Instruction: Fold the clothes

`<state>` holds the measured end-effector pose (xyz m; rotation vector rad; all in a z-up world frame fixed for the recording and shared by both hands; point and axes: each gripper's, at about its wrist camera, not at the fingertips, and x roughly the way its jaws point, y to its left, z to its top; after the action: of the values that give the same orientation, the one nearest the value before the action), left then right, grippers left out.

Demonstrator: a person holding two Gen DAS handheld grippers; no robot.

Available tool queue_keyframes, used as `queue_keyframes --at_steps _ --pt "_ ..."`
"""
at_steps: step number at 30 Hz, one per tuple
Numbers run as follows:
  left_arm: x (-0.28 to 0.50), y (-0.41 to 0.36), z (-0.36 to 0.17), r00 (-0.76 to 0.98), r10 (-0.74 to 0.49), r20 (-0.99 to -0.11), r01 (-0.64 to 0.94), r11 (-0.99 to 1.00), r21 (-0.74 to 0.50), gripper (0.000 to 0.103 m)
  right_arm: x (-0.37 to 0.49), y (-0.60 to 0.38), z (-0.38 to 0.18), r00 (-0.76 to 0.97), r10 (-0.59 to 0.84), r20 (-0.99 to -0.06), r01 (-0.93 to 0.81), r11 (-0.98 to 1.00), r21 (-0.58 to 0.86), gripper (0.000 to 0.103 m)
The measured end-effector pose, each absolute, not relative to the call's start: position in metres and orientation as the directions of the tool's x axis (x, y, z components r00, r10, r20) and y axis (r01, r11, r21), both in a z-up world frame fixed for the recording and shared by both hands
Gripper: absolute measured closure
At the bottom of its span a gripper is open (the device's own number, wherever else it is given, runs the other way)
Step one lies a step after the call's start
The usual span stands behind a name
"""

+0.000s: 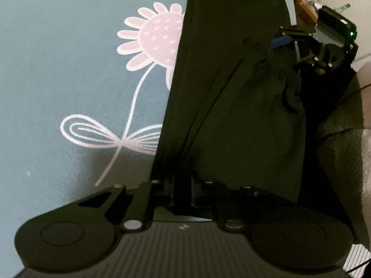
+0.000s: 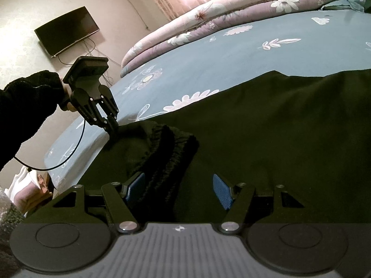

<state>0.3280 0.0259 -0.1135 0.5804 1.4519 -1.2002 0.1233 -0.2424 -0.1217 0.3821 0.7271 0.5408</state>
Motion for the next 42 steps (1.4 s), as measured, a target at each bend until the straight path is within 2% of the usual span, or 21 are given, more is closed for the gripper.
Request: queue_keyframes --at_steps 12,15,17,18,19,20,22,25,27,30,32,34,35,37,42 --pt "0.325 0.036 -0.114 -0.234 -0.278 -0.932 0.848 0.41 -0.335 0.093 0.121 -0.245 -0.122 0.627 0.589 -0.51 -0.332 0.794 0.509 0.033" --pt "0.317 0.03 -0.097 -0.134 -0.277 -0.952 0.875 0.418 -0.244 0.083 0.119 -0.246 -0.12 0.634 0.589 -0.5 -0.333 0.792 0.511 0.033" --pt "0.31 0.028 -0.083 -0.049 -0.283 -0.958 0.885 0.432 -0.173 0.057 0.117 -0.245 -0.117 0.645 0.584 -0.493 -0.337 0.797 0.502 0.033" --pt "0.307 0.028 -0.074 0.005 -0.295 -0.955 0.882 0.452 -0.135 0.051 0.115 -0.244 -0.115 0.653 0.583 -0.483 -0.341 0.796 0.5 0.033" --pt "0.303 0.028 -0.065 0.062 -0.304 -0.951 0.873 0.478 -0.095 0.038 0.113 -0.244 -0.113 0.658 0.586 -0.473 -0.346 0.793 0.501 0.033" --pt "0.299 0.027 -0.056 0.122 -0.308 -0.944 0.86 0.508 -0.055 0.032 0.111 -0.244 -0.111 0.662 0.588 -0.465 -0.351 0.791 0.501 0.033" --pt "0.285 0.022 -0.045 0.244 -0.289 -0.926 0.822 0.568 0.04 0.029 0.108 -0.242 -0.108 0.667 0.592 -0.453 -0.36 0.788 0.5 0.033" --pt "0.252 0.012 -0.049 0.331 -0.258 -0.908 0.762 0.641 0.096 0.02 0.103 -0.237 -0.104 0.674 0.588 -0.447 -0.365 0.791 0.491 0.033" --pt "0.229 0.005 -0.053 0.376 -0.237 -0.896 0.718 0.685 0.12 0.019 0.1 -0.23 -0.097 0.682 0.571 -0.456 -0.366 0.807 0.463 0.033" --pt "0.195 -0.005 -0.06 0.439 -0.2 -0.876 0.647 0.747 0.154 0.019 0.094 -0.22 -0.085 0.695 0.546 -0.469 -0.368 0.829 0.421 0.024" --pt "0.172 -0.012 -0.065 0.479 -0.172 -0.861 0.595 0.784 0.174 0.018 0.091 -0.213 -0.078 0.703 0.529 -0.476 -0.369 0.843 0.392 0.023" --pt "0.149 -0.019 -0.069 0.516 -0.142 -0.844 0.541 0.818 0.193 0.017 0.088 -0.205 -0.07 0.709 0.515 -0.481 -0.372 0.854 0.364 0.016" --pt "0.138 -0.022 -0.072 0.534 -0.127 -0.836 0.513 0.834 0.202 0.014 0.087 -0.199 -0.064 0.71 0.518 -0.477 -0.383 0.853 0.355 0.013" --pt "0.116 -0.029 -0.076 0.568 -0.101 -0.817 0.459 0.863 0.212 0.01 0.088 -0.188 -0.054 0.707 0.536 -0.462 -0.412 0.842 0.348 0.001" --pt "0.094 -0.022 -0.094 0.569 -0.106 -0.816 0.363 0.922 0.133 0.009 0.1 -0.16 -0.04 0.672 0.576 -0.466 -0.456 0.817 0.352 0.0"
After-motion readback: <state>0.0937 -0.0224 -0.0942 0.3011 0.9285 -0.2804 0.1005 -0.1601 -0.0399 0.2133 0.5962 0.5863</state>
